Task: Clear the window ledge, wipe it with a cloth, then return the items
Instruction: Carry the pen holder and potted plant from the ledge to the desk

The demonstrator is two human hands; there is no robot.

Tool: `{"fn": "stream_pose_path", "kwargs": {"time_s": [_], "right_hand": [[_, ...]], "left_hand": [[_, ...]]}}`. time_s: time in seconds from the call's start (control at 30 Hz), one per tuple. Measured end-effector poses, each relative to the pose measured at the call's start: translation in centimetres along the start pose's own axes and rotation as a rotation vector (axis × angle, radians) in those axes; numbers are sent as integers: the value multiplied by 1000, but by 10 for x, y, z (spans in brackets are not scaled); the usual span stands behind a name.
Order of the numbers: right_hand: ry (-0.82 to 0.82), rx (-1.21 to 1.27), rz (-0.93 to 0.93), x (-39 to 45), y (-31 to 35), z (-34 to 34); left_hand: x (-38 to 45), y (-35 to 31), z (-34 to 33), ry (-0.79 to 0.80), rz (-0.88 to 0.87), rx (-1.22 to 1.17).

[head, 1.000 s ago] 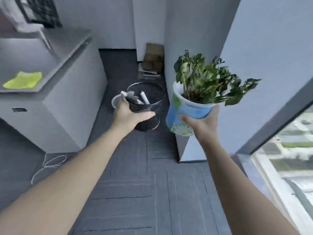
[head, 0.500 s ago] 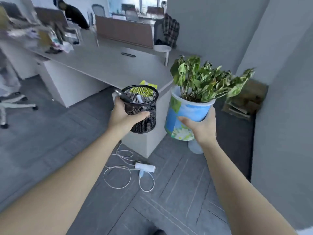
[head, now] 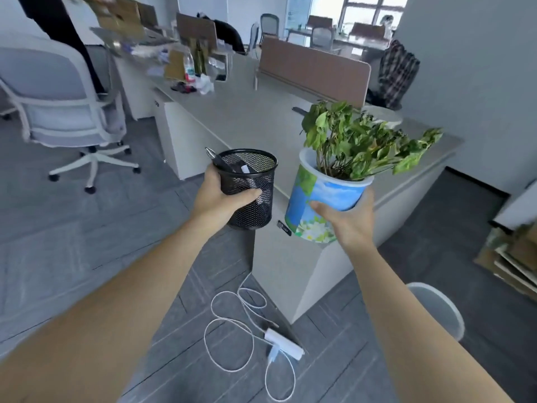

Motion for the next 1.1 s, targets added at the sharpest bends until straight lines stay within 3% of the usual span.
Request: {"fn": "stream_pose_path", "kwargs": {"time_s": [0.17, 0.5, 1.1], "right_hand": [[-51, -38, -54, 70, -28, -63], [-333, -95, -155, 204, -65, -158], [-574, -162, -237, 383, -184, -159]], "left_hand": [[96, 36, 32, 89, 14, -18], [295, 86, 64, 234, 97, 42], [526, 209, -60, 533, 140, 69]]}}
Point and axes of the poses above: each hand's wrist, its own x-axis towards the middle knuckle, its own z-axis out of the back of the hand, y = z × x, the point moved 2 cm from there along x, towards the middle knuckle, and after that the axes turned 3 degrees about y, right-handed, at the moved point
